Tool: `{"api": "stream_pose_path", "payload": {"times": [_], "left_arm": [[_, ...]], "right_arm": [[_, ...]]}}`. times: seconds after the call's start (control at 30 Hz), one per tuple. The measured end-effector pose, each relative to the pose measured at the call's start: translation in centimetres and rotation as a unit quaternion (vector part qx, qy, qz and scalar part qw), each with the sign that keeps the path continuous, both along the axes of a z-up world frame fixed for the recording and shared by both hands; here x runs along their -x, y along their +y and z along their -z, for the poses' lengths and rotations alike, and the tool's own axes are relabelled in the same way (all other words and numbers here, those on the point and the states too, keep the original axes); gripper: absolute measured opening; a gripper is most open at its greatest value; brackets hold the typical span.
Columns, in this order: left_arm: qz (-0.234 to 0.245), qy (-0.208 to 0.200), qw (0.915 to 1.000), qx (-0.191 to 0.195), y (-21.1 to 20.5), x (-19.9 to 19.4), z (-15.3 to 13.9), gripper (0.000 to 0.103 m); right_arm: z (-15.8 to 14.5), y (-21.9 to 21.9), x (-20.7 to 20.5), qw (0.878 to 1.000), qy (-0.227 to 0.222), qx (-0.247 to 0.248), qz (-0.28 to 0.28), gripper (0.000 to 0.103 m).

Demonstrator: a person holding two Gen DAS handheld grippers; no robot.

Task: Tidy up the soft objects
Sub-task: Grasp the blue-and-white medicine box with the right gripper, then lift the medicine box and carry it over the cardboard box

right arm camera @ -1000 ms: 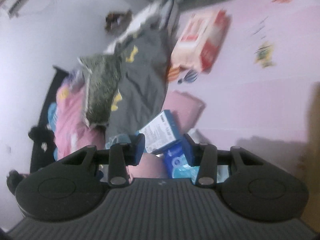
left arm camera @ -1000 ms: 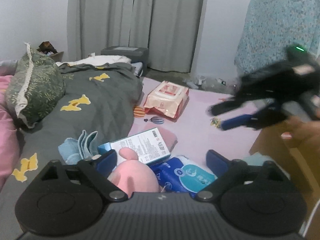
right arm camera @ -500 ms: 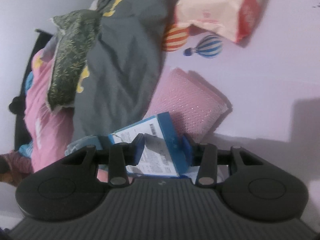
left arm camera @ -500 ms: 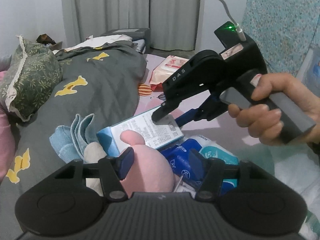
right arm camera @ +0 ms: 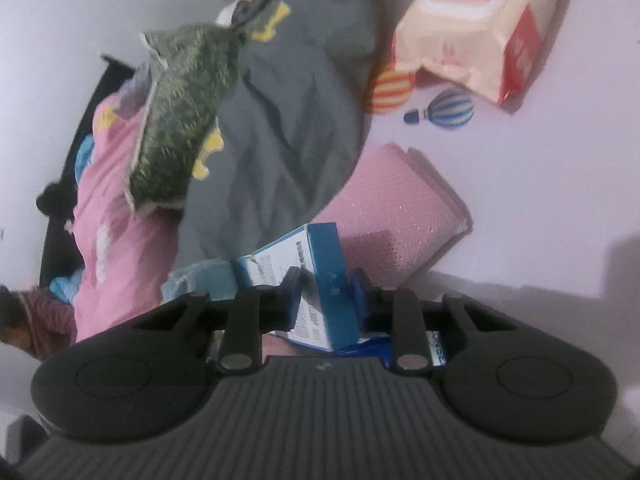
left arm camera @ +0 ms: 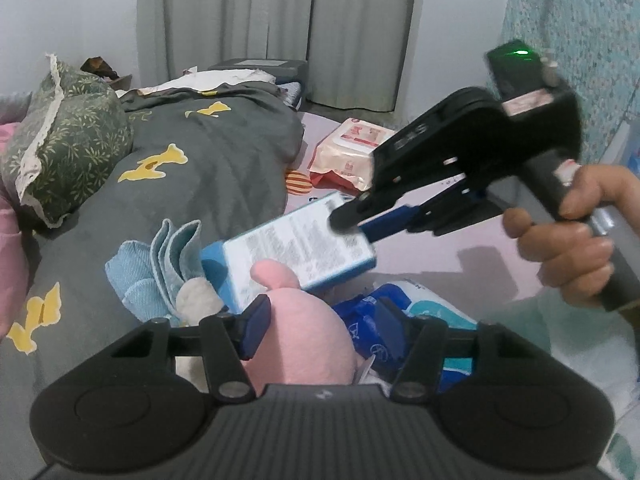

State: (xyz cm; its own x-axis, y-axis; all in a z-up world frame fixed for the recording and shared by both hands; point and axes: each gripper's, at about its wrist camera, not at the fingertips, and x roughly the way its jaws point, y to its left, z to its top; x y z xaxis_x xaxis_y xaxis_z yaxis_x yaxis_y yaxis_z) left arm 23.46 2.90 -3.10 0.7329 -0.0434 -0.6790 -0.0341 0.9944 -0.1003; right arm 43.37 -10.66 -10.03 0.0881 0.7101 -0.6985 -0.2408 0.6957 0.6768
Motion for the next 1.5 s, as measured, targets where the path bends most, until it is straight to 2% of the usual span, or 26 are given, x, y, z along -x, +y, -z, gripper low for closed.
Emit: {"api": "stream_pose_path", "payload": {"times": [0.13, 0.23, 0.33, 0.53, 0.73, 0.9, 1.0, 1.1, 1.17, 1.3, 1.43, 1.5], "left_arm": [[0.000, -0.006, 0.9998, 0.020, 0.1, 0.9, -0.6, 0.059], [0.009, -0.014, 0.9996, 0.025, -0.4, 1.8, -1.3, 0.059], [0.029, -0.017, 0.9986, 0.041, -1.0, 2.8, -1.8, 0.059], [0.072, -0.013, 0.9955, 0.060, -2.3, 4.2, -2.2, 0.059], [0.093, 0.001, 0.9922, 0.082, -2.5, 4.9, -1.9, 0.059], [0.103, 0.008, 0.9912, 0.083, -2.9, 4.9, -1.5, 0.059], [0.106, 0.011, 0.9906, 0.086, -3.1, 4.5, -1.3, 0.059], [0.110, 0.017, 0.9891, 0.097, -3.2, 4.0, -1.0, 0.058], [0.110, 0.022, 0.9882, 0.105, -3.2, 3.5, -0.9, 0.057], [0.108, 0.033, 0.9866, 0.118, -3.2, 2.3, -0.5, 0.055], [0.104, 0.063, 0.9818, 0.146, -2.9, 0.1, 0.1, 0.055], [0.095, 0.095, 0.9796, 0.150, -2.9, -1.3, 0.6, 0.054]], "right_arm": [[-2.0, -2.7, 0.8, 0.999, -0.012, 0.001, 0.051, 0.021], [-2.8, -5.4, 2.1, 0.997, -0.006, 0.013, 0.082, 0.020], [-2.9, -7.8, 4.3, 0.995, 0.008, 0.025, 0.098, 0.020], [-2.1, -11.4, 9.0, 0.992, 0.049, -0.006, 0.116, 0.019], [-1.7, -12.8, 12.1, 0.991, 0.070, -0.028, 0.109, 0.019], [-2.0, -13.3, 13.3, 0.993, 0.089, -0.020, 0.072, 0.022], [-3.4, -13.6, 14.0, 0.996, 0.074, -0.003, 0.048, 0.033], [-5.1, -14.0, 14.0, 0.998, 0.056, -0.008, 0.022, 0.043], [-6.1, -14.2, 13.7, 0.999, 0.041, -0.006, 0.007, 0.043], [-7.0, -15.2, 11.3, 0.999, 0.020, 0.008, 0.039, 0.043], [-5.3, -15.4, 8.2, 0.996, 0.033, 0.038, 0.068, 0.043], [-3.7, -14.9, 6.7, 0.995, 0.053, 0.049, 0.074, 0.043]]}}
